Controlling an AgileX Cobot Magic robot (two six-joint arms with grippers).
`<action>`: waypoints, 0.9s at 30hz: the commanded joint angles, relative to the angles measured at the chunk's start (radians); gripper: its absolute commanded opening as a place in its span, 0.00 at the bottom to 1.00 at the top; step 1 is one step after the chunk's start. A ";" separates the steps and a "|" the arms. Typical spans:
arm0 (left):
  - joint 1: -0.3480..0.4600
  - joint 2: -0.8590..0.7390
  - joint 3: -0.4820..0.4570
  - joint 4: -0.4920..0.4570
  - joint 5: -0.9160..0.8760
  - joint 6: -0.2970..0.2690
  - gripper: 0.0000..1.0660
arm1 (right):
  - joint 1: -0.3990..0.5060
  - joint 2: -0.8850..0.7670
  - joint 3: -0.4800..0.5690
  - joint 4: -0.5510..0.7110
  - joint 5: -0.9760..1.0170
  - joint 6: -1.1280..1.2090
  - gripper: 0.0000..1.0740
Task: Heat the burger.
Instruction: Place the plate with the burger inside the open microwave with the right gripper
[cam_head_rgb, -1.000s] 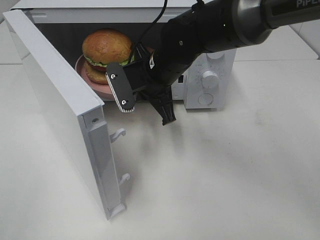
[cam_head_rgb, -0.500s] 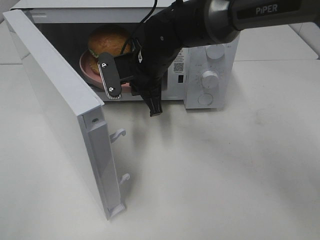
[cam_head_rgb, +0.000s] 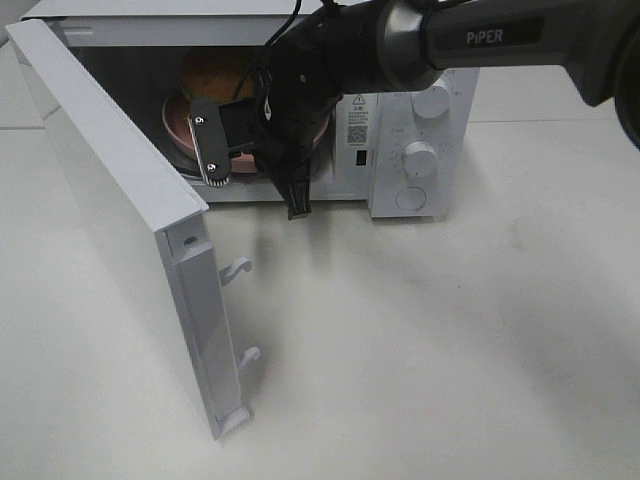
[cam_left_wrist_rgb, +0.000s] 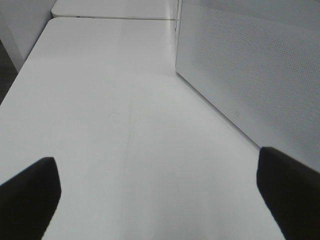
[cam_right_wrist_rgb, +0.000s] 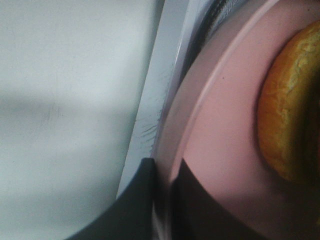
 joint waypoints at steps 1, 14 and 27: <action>0.001 -0.019 0.003 -0.004 -0.013 -0.001 0.94 | -0.001 0.004 -0.039 -0.022 -0.046 0.006 0.02; 0.001 -0.019 0.003 -0.004 -0.013 -0.001 0.94 | -0.001 0.055 -0.090 -0.018 -0.075 0.007 0.28; 0.001 -0.019 0.003 -0.004 -0.013 -0.001 0.94 | -0.001 0.041 -0.063 -0.013 -0.086 0.050 0.49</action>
